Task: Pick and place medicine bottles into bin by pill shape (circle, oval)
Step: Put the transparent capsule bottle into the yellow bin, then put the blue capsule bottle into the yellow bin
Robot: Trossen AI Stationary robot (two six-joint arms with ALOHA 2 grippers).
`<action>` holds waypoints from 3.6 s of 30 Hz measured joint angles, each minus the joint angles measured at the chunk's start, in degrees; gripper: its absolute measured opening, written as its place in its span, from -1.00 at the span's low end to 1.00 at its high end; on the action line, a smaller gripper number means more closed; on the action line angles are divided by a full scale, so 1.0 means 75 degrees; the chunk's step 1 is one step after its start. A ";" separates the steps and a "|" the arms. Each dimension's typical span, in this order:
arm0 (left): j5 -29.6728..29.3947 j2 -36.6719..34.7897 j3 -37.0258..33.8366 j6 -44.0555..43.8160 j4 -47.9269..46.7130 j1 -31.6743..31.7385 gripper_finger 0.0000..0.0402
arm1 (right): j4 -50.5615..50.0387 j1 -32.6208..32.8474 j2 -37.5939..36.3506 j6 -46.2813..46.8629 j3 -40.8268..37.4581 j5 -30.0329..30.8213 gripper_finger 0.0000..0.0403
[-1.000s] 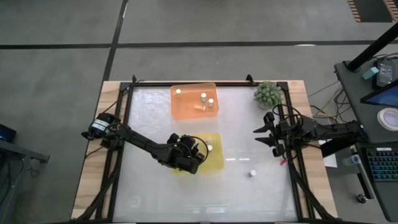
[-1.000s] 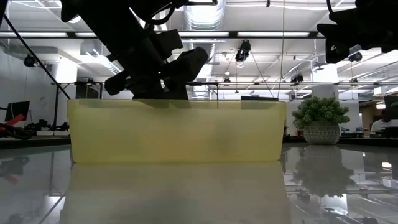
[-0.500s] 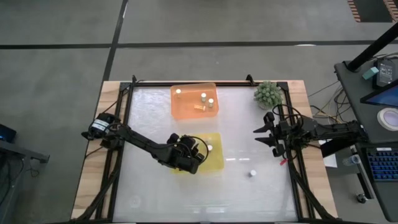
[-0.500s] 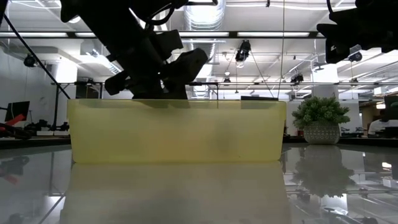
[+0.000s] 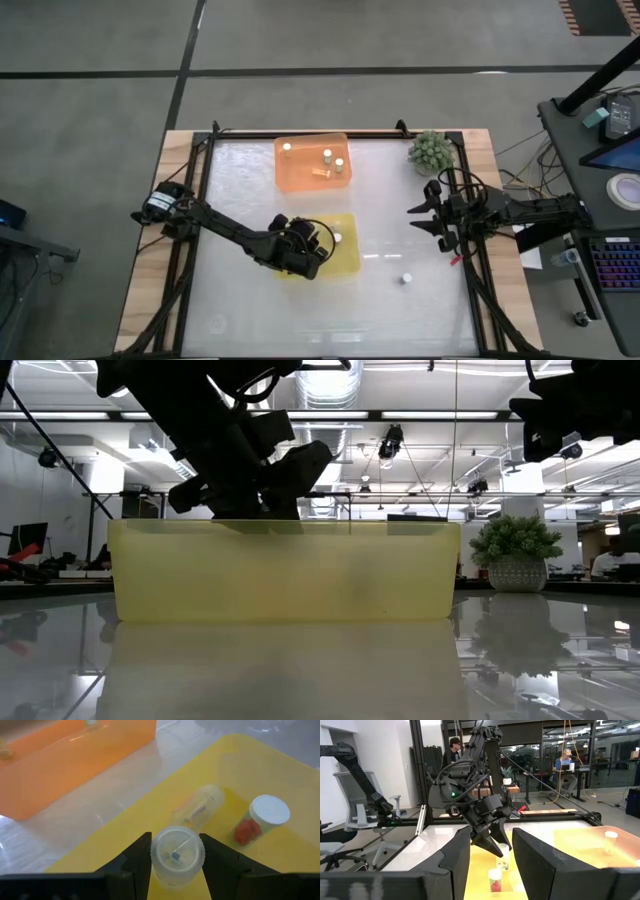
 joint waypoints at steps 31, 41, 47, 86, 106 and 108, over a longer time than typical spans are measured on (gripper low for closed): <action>0.0034 0.0256 -0.0246 -0.0220 0.0613 0.0006 -0.36 | -0.0059 -0.0003 0.0009 0.0009 -0.0003 0.0000 -0.31; 0.0068 0.0254 -0.0263 -0.0223 0.0599 0.0006 -0.14 | -0.0092 -0.0003 0.0004 0.0009 -0.0003 0.0000 -0.31; 0.0079 0.0247 -0.0261 -0.0147 0.0594 0.0006 0.04 | -0.0090 -0.0003 0.0003 0.0013 -0.0003 0.0000 -0.31; 0.2778 -0.4742 -0.2942 0.9752 0.4256 0.0083 0.06 | 0.0379 0.0029 0.0799 0.2681 0.0256 0.0469 -0.31; 0.2027 -0.6841 -0.4732 1.2431 0.6200 0.1104 0.06 | -0.2729 0.0032 0.3588 0.4515 0.4214 0.0456 -0.31; 0.2024 -0.6854 -0.4752 1.2434 0.6211 0.1143 0.06 | -0.3464 0.0032 0.3964 0.5029 0.4589 0.0448 -0.31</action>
